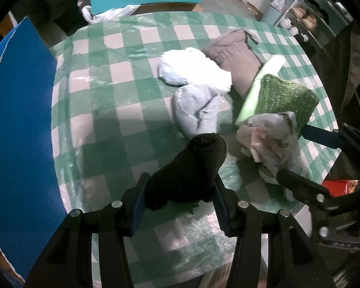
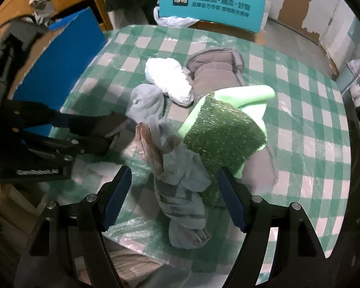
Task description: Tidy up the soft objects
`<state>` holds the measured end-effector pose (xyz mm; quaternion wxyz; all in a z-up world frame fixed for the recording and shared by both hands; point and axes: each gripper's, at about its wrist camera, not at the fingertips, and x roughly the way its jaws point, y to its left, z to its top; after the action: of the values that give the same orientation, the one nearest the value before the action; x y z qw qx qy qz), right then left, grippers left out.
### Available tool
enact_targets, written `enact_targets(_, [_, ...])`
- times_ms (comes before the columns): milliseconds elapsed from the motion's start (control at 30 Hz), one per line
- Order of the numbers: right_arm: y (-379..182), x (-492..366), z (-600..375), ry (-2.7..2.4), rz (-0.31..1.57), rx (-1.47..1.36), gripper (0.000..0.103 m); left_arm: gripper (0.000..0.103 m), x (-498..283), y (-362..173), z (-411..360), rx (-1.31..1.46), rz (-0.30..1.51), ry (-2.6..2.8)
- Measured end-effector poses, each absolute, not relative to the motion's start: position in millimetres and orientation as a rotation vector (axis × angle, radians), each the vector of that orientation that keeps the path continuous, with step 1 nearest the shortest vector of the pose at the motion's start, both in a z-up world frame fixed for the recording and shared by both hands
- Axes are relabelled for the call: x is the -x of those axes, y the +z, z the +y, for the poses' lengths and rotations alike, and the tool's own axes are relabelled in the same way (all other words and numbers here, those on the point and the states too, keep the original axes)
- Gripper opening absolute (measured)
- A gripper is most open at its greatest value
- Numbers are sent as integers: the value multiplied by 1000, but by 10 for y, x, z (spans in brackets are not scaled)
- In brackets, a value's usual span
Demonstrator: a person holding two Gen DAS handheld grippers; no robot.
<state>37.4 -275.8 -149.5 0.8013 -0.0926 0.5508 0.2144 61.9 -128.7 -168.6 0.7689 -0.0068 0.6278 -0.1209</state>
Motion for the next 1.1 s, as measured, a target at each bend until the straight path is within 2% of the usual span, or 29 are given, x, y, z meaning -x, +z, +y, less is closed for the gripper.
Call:
enact_targets(233, [-1699,-445,-2663,430,1197,280,71,51,-603,-1641,-1197,34,1361,-257])
enact_targets(300, [-1763,-450,-2635,419,1203,316,56,51,-602,-1633,-1201,35,1362,-258])
enact_targets(467, [-1809,-452,-2620,414,1225,347,33,51,-605,-1619,-1201,41,1362,-259])
enact_targets(567, [-1726,-439,-2654,429,1221,319,30,51,-593,-1589,-1179,45,1356,-260])
enact_targets(1100, [-1187,-469,-2769,458,1152,124,30,51,-477,-1226,-1035,53,1272,-266])
